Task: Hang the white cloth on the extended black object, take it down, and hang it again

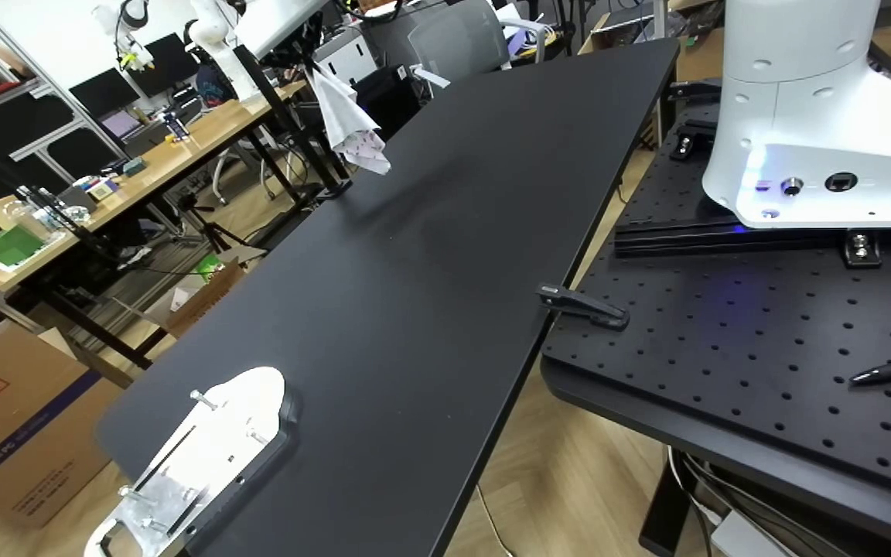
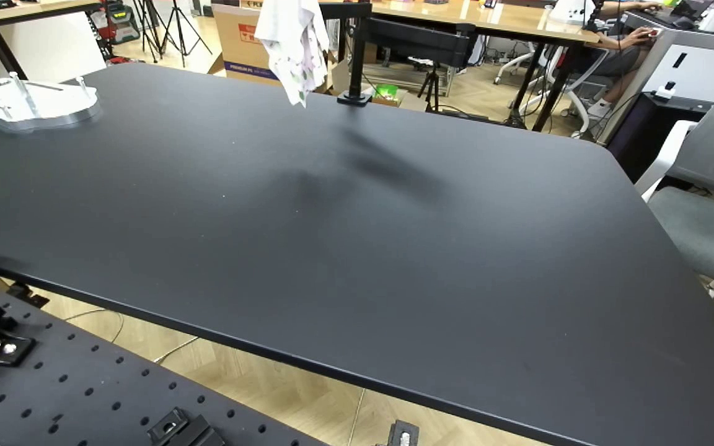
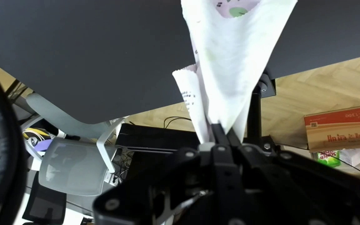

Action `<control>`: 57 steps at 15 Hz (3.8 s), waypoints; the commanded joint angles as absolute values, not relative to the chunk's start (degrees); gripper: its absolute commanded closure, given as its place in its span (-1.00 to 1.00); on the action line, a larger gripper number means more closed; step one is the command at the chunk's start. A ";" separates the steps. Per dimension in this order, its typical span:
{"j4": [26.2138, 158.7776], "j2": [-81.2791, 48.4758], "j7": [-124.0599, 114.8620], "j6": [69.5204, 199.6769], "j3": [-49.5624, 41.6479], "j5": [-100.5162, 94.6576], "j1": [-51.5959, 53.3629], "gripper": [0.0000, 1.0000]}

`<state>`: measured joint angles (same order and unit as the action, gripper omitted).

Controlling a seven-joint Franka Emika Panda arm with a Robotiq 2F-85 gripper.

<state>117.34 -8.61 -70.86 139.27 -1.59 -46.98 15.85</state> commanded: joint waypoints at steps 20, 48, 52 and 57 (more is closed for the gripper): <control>98.83 -20.73 -69.73 136.04 1.60 -56.12 13.08 0.99; 95.82 -21.60 -61.55 135.15 2.73 -49.82 15.89 -0.99; 101.07 -18.93 -54.75 141.81 3.99 -41.75 12.25 -1.00; 106.99 -19.67 -32.13 158.68 10.35 -20.38 1.95 -1.00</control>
<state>102.73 -20.68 -43.37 152.04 3.94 -29.46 9.62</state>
